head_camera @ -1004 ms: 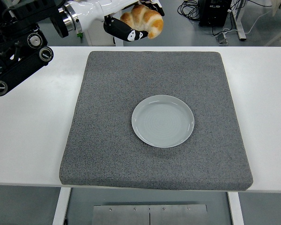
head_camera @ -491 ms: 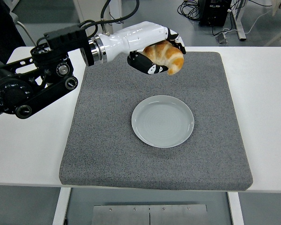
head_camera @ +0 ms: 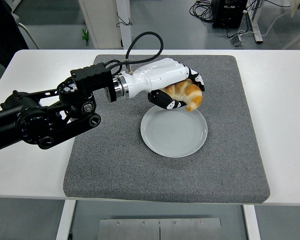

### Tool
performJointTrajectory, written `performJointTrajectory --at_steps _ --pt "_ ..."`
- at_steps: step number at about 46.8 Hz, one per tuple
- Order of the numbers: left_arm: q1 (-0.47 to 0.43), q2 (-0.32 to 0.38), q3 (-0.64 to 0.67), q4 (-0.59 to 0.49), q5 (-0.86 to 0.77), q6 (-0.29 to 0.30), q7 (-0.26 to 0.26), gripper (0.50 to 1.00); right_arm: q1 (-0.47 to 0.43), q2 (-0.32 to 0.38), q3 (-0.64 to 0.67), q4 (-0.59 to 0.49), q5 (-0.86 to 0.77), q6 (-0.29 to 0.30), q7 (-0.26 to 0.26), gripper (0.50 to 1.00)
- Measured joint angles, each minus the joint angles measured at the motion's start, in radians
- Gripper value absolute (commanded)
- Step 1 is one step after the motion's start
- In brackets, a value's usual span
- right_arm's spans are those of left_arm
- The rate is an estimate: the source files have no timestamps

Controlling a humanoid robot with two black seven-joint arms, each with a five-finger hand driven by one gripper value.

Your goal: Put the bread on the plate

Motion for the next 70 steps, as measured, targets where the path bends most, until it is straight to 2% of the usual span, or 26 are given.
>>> performJointTrajectory --at_steps 20,60,64,70 --pt "0.025 -0.025 0.107 0.072 0.001 0.06 0.002 0.607 0.0 0.0 0.0 0.0 0.0 0.0 0.0 1.0" --pt "0.073 -0.077 0.209 0.138 0.0 0.124 0.002 0.625 0.0 0.0 0.0 0.0 0.0 0.0 0.0 1.0" --pt "0.074 -0.077 0.21 0.138 0.0 0.126 0.002 0.643 0.0 0.0 0.0 0.0 0.0 0.0 0.0 1.0" --pt "0.076 -0.077 0.22 0.138 0.0 0.136 0.002 0.705 0.0 0.0 0.0 0.0 0.0 0.0 0.0 1.0"
